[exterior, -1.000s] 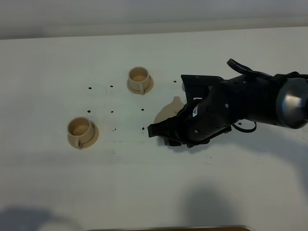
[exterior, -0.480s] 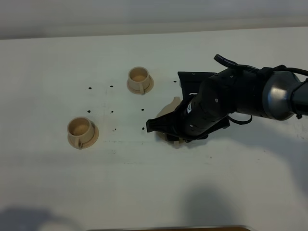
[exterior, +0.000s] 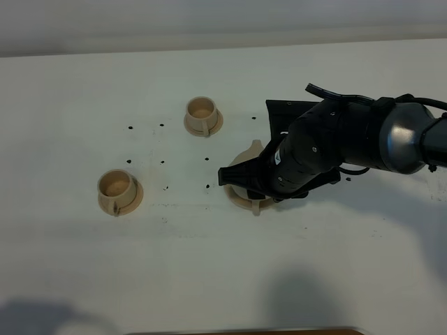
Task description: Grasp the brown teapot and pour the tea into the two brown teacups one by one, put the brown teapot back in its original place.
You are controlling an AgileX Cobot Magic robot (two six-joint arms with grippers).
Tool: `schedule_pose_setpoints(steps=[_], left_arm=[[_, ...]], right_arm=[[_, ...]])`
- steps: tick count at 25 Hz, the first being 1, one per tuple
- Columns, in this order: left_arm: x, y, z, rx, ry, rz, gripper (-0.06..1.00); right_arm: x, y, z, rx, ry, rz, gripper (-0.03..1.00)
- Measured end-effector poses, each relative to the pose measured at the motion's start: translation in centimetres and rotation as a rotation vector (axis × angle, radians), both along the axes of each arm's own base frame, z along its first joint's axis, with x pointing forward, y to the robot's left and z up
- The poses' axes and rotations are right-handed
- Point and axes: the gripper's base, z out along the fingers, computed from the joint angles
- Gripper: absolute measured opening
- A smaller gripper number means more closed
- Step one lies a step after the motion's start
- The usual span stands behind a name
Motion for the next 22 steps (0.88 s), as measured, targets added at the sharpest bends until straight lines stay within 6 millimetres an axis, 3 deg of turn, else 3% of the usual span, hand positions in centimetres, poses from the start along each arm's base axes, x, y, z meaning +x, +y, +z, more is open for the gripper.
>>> schedule_pose_setpoints(steps=[22], left_arm=[[0.0, 0.0, 0.0, 0.0, 0.0, 0.0, 0.49]], right_arm=[[-0.4, 1.2, -1.0, -0.024, 0.002, 0.039, 0.37]])
